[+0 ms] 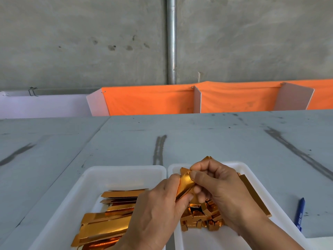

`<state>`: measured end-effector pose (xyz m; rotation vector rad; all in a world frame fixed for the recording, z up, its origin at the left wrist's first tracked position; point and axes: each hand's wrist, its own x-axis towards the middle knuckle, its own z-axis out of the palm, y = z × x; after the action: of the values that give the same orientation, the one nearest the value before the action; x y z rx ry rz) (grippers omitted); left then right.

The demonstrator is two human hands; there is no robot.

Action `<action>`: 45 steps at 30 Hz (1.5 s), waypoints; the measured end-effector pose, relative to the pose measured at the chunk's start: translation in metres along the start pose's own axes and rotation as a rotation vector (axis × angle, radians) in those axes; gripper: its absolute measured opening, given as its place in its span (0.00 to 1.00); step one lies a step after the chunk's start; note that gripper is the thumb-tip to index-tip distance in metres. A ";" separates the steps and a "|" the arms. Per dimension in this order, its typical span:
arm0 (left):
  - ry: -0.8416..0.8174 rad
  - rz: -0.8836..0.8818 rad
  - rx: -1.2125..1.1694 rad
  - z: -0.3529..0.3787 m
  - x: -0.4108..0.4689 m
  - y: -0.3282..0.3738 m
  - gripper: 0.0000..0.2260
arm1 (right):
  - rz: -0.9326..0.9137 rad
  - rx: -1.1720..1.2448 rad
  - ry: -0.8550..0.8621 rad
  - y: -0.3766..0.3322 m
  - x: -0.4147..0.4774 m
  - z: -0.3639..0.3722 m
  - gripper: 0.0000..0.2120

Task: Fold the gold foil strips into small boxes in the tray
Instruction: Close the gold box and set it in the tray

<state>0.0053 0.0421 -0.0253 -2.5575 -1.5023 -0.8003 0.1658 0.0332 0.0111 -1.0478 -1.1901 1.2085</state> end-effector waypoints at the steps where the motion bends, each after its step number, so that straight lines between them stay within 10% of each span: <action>1: 0.005 0.001 0.000 0.000 0.000 0.000 0.28 | 0.006 0.008 0.002 0.000 0.000 0.000 0.07; 45: 0.043 -0.042 -0.130 -0.008 -0.002 -0.002 0.22 | 0.083 -0.052 -0.073 -0.010 -0.002 -0.008 0.09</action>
<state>-0.0004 0.0387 -0.0194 -2.5883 -1.5455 -0.9832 0.1748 0.0303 0.0202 -1.1092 -1.2499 1.2959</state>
